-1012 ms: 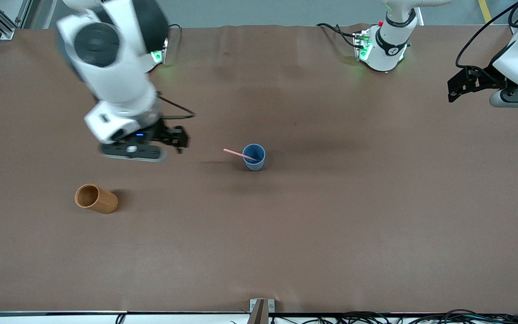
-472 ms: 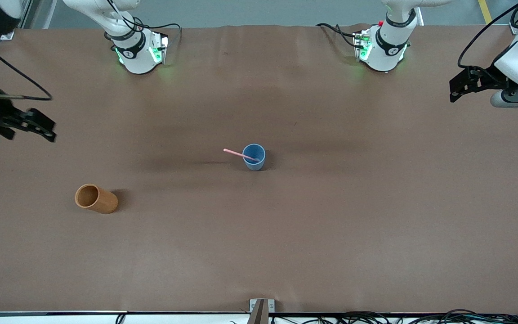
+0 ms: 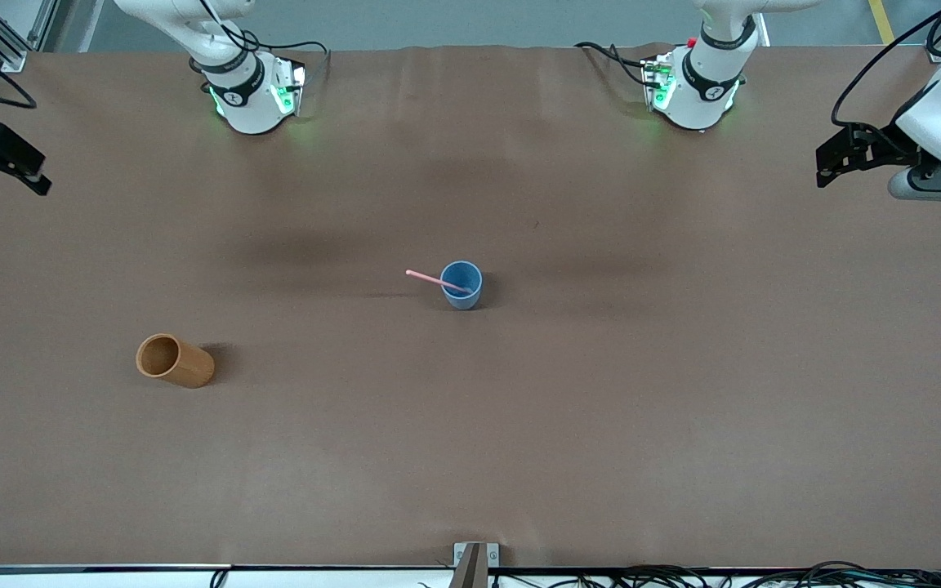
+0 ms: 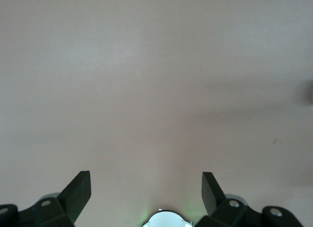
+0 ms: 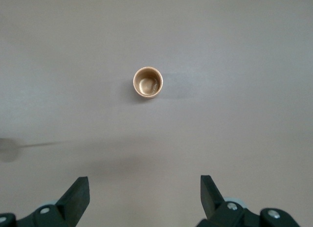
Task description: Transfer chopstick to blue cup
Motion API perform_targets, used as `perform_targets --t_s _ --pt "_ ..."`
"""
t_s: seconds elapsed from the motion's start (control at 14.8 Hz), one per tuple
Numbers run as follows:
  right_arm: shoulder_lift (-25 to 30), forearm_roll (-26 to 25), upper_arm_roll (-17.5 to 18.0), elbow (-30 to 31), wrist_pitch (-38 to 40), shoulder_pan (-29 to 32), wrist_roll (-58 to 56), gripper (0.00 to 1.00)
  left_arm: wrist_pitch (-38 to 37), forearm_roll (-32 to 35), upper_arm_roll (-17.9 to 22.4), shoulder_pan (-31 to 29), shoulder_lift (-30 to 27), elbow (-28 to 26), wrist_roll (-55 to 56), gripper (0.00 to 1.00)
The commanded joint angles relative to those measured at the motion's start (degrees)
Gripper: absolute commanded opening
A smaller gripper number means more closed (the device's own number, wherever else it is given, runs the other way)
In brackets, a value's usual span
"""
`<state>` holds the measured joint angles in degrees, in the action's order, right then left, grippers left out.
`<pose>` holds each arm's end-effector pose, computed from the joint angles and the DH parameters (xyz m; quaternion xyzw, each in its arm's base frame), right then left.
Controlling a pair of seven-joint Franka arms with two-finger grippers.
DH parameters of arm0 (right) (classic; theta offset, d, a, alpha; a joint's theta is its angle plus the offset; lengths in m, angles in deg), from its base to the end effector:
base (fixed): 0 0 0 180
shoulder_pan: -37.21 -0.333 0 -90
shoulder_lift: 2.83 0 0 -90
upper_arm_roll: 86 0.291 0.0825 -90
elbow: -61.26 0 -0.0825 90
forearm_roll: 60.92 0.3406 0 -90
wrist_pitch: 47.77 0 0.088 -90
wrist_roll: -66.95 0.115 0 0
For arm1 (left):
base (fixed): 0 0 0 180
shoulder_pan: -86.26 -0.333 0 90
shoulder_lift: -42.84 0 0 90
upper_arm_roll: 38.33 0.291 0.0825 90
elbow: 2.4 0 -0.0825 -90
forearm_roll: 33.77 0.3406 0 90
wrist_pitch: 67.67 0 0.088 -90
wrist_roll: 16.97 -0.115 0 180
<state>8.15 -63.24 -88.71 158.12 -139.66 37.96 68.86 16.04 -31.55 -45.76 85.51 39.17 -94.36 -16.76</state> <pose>0.4577 -0.0346 0.6359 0.9974 -0.0470 0.0521 0.0164 0.4774 -0.0532 0.5995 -0.9974 0.0547 0.0387 0.0258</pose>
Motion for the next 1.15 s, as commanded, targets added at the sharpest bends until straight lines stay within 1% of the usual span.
perform_targets --t_s 0.0,0.34,0.54,0.81,0.94,1.08 --pt "-2.63 1.35 -1.42 -5.79 2.41 -0.48 -1.81 1.0 -0.39 -0.11 -0.13 -0.31 0.51 0.82 -1.01 1.0" --pt "-10.62 1.44 -1.77 -16.16 9.08 -0.57 -3.05 1.0 -0.39 -0.11 -0.04 -0.49 0.86 2.05 -0.92 1.0" --pt "-10.81 1.35 -1.77 -15.3 9.45 -1.01 -3.22 1.0 -0.39 -0.11 -0.13 -0.4 1.65 3.54 -1.01 1.0" --pt "-10.38 1.61 -1.6 -12.76 9.01 -1.19 -4.79 1.0 -0.39 -0.28 -0.13 -0.4 1.65 3.81 -0.84 1.0" --pt "-10.2 3.45 -1.95 -12.66 9.1 -0.92 -6.73 1.0 -0.39 -0.28 -0.13 -0.31 1.65 3.72 -0.48 1.0" --pt "-10.11 3.46 -2.21 -12.57 9.27 -1.01 -6.74 1.0 -0.39 -0.28 -0.13 -0.31 1.65 3.72 -0.48 1.0"
